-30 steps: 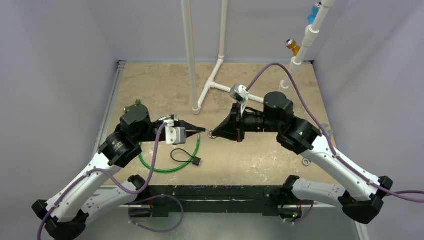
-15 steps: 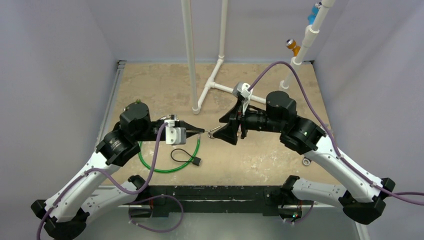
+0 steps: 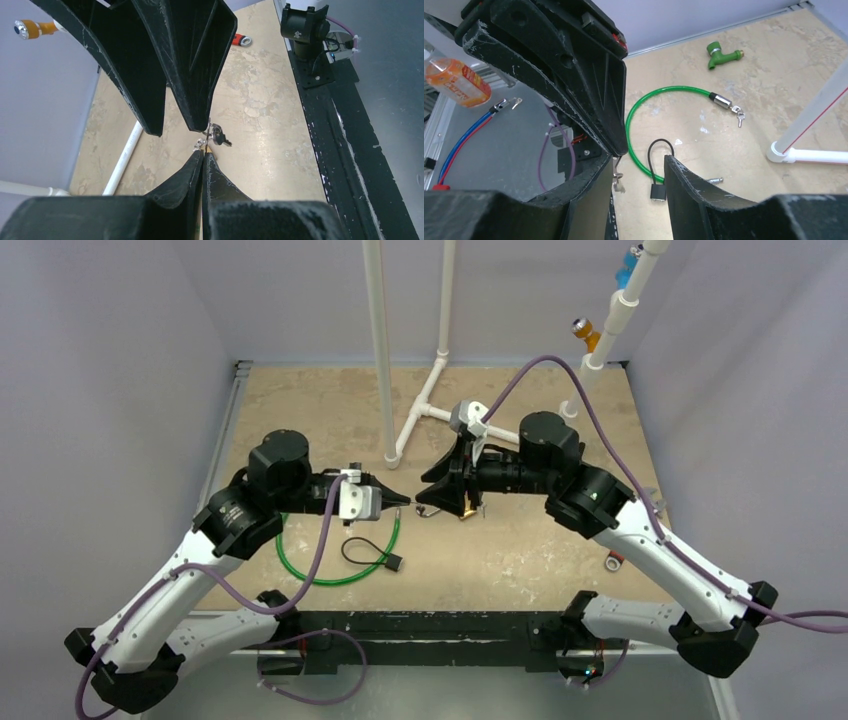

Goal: Unlock with the key
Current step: Adjust the key.

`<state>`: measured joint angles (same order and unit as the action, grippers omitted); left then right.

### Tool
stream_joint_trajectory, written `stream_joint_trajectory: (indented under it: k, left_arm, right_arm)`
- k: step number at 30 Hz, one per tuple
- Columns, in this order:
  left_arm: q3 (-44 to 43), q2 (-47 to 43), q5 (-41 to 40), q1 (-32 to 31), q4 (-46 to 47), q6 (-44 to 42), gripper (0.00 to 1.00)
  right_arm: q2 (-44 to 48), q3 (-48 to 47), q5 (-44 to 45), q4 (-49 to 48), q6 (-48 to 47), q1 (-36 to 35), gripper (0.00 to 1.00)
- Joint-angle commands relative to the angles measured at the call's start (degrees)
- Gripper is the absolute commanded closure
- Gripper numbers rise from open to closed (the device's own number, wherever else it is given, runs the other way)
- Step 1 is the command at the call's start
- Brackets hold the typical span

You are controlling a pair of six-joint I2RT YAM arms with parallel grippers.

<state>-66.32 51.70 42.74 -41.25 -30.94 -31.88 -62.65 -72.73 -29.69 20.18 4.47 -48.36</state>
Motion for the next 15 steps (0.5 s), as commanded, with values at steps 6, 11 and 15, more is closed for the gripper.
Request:
stream_joint_trajectory:
  k: [6,11,15]
  left_arm:
    - [-4.09,1.42,1.11,0.27,-3.67,-2.85,1.00]
    - [-4.47,1.72,0.84,0.30,-4.02,-3.28,1.00]
    - [-4.69,1.84,0.85,0.30,-4.30,-3.45,1.00]
  right_arm:
    - [-1.59,-4.32,-2.96,3.95,-4.96,-2.11,0.69]
    - [-1.83,-5.16,-2.53,6.37,-5.26,-2.09,0.51]
    - [-1.71,-5.78,-1.64,7.85,-6.17,-2.20,0.54]
